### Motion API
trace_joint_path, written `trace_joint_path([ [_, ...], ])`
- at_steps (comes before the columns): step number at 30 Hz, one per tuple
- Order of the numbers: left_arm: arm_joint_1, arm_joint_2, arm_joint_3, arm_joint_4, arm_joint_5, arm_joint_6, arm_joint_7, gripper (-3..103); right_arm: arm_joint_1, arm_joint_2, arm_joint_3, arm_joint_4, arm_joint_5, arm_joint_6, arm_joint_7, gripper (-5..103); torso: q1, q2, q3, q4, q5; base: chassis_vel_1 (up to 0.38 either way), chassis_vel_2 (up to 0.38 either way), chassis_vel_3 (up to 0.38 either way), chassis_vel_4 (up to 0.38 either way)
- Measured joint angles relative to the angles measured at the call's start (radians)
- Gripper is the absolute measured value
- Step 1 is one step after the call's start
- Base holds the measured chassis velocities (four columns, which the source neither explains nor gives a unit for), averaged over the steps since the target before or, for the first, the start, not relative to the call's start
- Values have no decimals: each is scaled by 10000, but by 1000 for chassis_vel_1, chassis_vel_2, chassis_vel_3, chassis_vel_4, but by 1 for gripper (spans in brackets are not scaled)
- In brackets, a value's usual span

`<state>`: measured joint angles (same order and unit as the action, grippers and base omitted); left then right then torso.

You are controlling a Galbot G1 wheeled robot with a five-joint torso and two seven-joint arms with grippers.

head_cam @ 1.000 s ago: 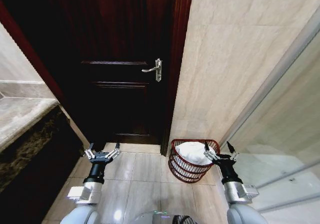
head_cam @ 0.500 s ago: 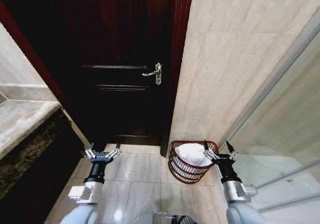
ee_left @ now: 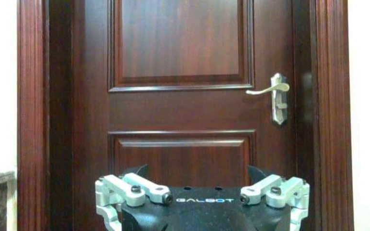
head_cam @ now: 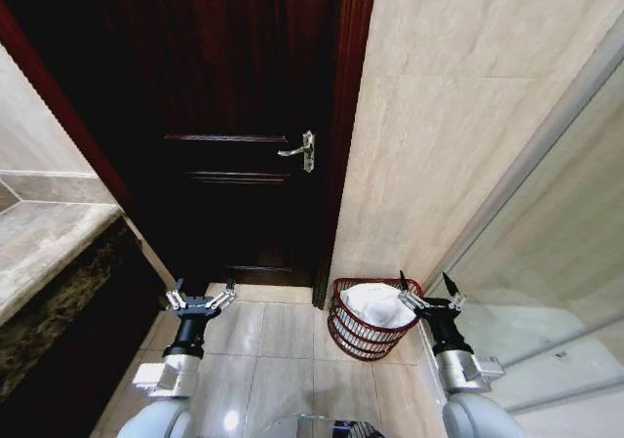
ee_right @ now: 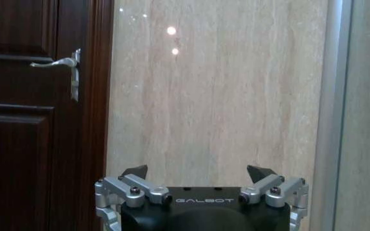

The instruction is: Discard the used towel into the hamper.

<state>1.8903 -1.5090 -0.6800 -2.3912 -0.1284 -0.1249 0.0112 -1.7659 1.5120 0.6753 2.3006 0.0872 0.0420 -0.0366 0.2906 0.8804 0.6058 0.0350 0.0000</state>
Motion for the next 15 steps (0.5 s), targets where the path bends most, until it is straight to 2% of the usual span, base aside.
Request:
trace_joint_path([
  [15, 14, -9, 130, -143, 51, 41, 53, 100, -166, 51, 148, 137, 91, 75, -7, 100, 281, 658, 377, 0, 0, 0, 0, 0, 0],
])
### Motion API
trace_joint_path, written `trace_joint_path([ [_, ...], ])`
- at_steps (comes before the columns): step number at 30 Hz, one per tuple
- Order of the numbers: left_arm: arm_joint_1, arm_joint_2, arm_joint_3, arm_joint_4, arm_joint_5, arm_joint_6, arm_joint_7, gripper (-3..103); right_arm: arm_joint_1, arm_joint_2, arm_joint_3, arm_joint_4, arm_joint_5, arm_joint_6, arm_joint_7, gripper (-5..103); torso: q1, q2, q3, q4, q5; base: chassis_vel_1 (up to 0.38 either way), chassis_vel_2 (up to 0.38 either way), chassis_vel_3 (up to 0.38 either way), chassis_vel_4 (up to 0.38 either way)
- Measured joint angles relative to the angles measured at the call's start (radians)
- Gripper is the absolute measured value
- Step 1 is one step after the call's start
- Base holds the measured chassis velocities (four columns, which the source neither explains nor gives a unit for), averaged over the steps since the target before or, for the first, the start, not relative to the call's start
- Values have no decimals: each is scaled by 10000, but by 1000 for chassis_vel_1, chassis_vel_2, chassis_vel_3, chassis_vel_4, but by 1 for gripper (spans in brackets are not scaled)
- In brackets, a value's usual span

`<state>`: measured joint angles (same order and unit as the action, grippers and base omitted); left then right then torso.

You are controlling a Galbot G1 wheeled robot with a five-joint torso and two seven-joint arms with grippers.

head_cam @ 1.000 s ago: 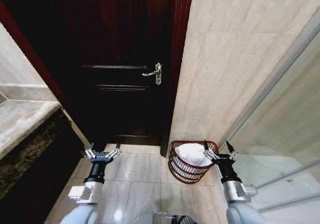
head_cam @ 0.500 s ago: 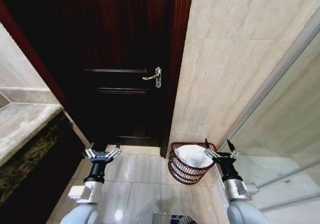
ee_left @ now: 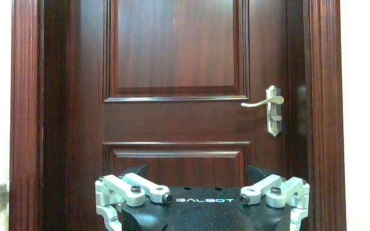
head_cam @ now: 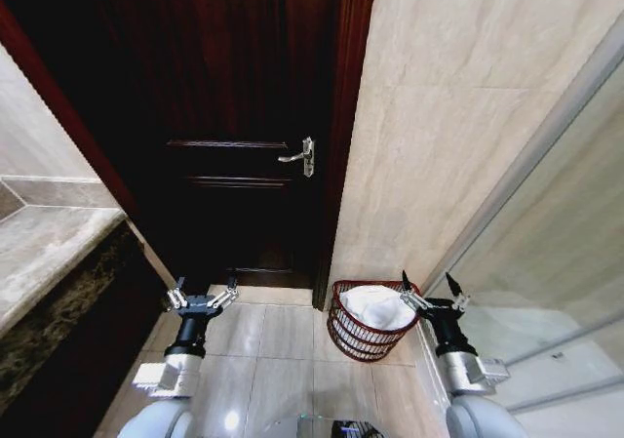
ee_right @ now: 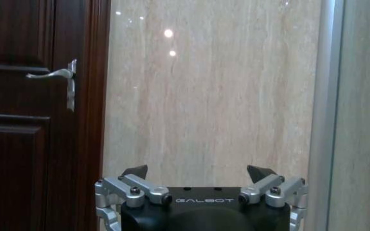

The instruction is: Discard the used towel into the hamper.

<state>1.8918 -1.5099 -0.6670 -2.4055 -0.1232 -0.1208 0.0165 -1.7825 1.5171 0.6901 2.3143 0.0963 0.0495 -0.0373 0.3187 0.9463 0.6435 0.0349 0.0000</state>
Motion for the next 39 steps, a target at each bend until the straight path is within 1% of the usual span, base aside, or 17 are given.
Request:
trace_joint_path([
  [7, 25, -13, -12, -21, 18, 0, 24, 100, -15, 18, 0, 24, 2, 23, -7, 100, 163, 370, 207, 0, 0, 0, 0, 0, 0],
  [11, 24, -21, -7, -22, 24, -3, 25, 100, -18, 13, -2, 28, 3, 25, -8, 100, 218, 495, 279, 0, 0, 0, 0, 0, 0],
  [14, 15, -27, 31, -25, 26, -80, 89, 100, -2, -5, 7, 29, 31, 27, -9, 100, 315, 709, 394, 0, 0, 0, 0, 0, 0],
  [19, -1, -41, 107, -32, 51, -109, 103, 100, 45, 2, 20, 29, 81, 28, -10, 100, 406, 904, 498, 0, 0, 0, 0, 0, 0],
  [25, 5, -79, 145, -75, 99, -109, 102, 100, 63, -43, 17, 31, 88, 13, -10, 100, 565, 1263, 695, 0, 0, 0, 0, 0, 0],
  [30, 18, -116, 169, -72, 141, -113, 102, 100, 50, -64, 12, 33, 88, 8, -15, 100, 644, 1447, 803, 0, 0, 0, 0, 0, 0],
  [32, 37, -134, 180, -69, 161, -124, 102, 100, 29, -91, 20, 35, 93, 9, -17, 100, 718, 1612, 893, 0, 0, 0, 0, 0, 0],
  [36, 59, -145, 182, -69, 159, -124, 99, 100, 19, -103, 28, 35, 96, 9, -18, 100, 777, 1744, 966, 0, 0, 0, 0, 0, 0],
  [39, 97, -178, 202, -69, 180, -128, 48, 100, -4, -98, 17, 40, 96, 17, -23, 100, 872, 1954, 1083, -1, 0, 0, 0, 0, 0],
])
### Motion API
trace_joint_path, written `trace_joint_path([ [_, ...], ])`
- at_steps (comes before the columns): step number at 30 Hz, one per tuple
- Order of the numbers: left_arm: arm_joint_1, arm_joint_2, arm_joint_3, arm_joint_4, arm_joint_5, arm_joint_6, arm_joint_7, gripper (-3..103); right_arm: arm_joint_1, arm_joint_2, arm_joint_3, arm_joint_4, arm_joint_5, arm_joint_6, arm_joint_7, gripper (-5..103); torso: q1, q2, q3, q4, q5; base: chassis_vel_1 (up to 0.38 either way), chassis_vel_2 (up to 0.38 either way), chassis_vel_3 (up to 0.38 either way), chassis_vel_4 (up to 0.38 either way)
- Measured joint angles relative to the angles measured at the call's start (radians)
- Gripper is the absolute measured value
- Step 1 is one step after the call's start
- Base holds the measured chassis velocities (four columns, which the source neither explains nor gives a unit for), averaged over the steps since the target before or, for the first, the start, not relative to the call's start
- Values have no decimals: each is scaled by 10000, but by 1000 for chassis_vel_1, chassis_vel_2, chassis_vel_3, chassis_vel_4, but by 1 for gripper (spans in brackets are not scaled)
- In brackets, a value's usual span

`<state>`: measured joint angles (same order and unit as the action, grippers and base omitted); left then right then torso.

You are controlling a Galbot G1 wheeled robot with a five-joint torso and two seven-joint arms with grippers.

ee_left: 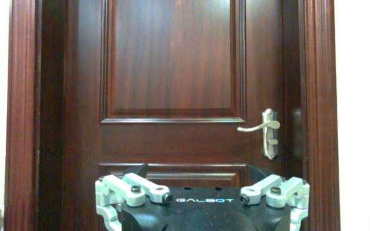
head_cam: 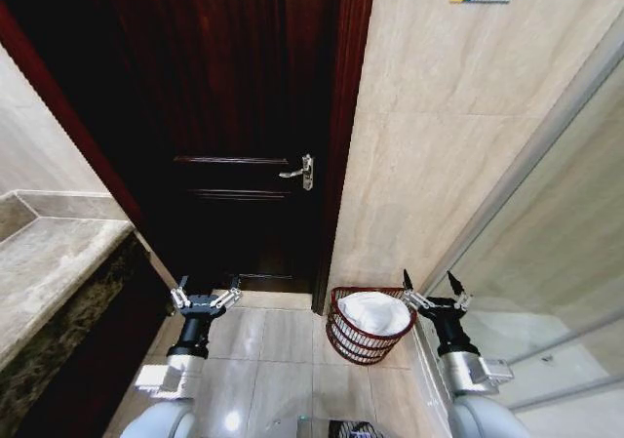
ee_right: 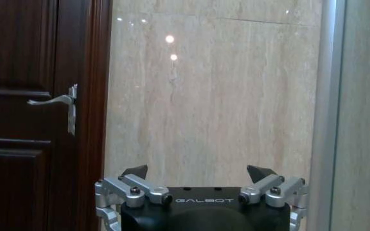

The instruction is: Discard the used towel into the hamper.

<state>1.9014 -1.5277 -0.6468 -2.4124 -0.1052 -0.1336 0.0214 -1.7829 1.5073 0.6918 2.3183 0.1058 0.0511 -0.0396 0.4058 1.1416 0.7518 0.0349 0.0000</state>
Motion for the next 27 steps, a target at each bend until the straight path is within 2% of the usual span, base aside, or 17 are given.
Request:
trace_joint_path([
  [12, -27, -23, 117, 47, 202, -33, -34, 100, 35, -4, 2, 62, 10, -3, 0, 100, 200, 437, 237, 0, -1, 0, 0, 0, 0],
  [27, -53, -27, 167, 82, 224, -21, -24, 100, 32, -16, 97, 53, 89, -5, 0, 100, 564, 1233, 662, 1, 0, 0, 0, 0, 0],
])
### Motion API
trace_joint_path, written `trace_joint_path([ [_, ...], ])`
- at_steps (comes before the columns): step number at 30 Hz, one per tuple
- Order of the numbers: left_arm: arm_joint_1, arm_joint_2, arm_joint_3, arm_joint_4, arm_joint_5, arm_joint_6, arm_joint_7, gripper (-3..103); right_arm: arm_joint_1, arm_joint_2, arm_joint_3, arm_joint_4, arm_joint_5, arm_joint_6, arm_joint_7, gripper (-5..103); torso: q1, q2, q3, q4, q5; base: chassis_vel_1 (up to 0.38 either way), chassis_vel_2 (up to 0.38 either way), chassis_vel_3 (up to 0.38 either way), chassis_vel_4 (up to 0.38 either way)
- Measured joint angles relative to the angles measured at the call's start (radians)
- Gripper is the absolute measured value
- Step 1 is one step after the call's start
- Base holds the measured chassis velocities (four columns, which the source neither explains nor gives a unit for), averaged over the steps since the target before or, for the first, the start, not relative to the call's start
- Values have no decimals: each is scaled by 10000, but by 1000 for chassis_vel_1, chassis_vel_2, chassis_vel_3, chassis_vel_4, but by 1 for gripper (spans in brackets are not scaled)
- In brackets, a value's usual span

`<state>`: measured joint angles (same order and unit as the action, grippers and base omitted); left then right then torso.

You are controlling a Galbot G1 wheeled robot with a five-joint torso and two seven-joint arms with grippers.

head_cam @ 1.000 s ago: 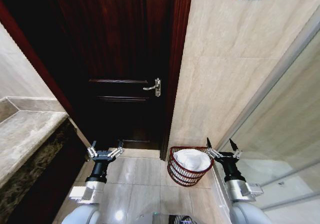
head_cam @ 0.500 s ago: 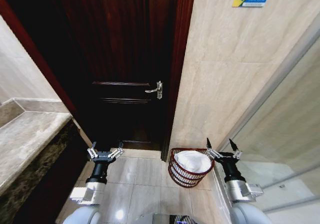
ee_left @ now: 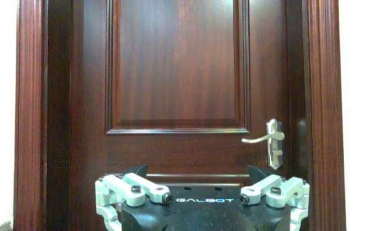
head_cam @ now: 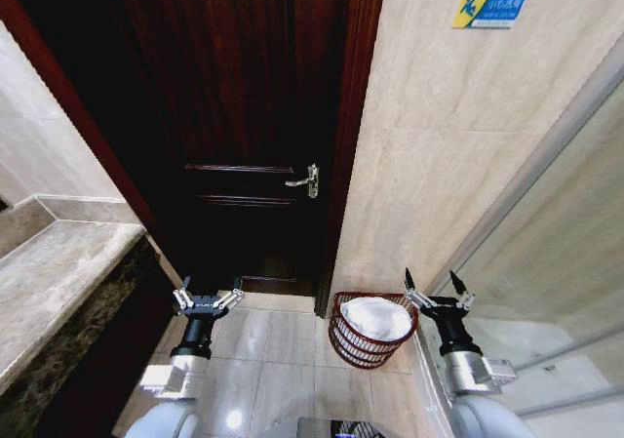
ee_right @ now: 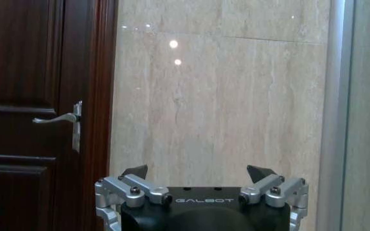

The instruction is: Discard the used towel into the hamper.

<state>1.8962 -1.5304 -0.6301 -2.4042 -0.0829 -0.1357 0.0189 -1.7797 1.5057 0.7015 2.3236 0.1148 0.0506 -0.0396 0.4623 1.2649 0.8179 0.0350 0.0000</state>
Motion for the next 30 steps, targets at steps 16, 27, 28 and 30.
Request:
trace_joint_path([
  [16, 77, -35, 70, 85, -131, -481, 107, 100, -177, 17, 168, 200, 51, -191, -46, 100, 151, 340, 196, -1, -1, 0, 0, 0, 0],
  [27, 109, -44, 70, 92, -131, -505, 348, 100, -164, 11, 198, 188, -18, -227, -51, 100, 124, 282, 164, 0, 0, 0, 0, 0, 0],
  [28, 96, -41, 69, 92, -131, -505, 348, 100, -153, 13, 191, 182, -25, -228, -51, 100, 123, 278, 163, 0, 0, 0, 0, 0, 0],
  [30, 83, -35, 66, 93, -131, -505, 348, 100, -146, 13, 181, 178, -35, -228, -50, 100, 121, 273, 160, 0, 0, 0, 0, 0, 0],
])
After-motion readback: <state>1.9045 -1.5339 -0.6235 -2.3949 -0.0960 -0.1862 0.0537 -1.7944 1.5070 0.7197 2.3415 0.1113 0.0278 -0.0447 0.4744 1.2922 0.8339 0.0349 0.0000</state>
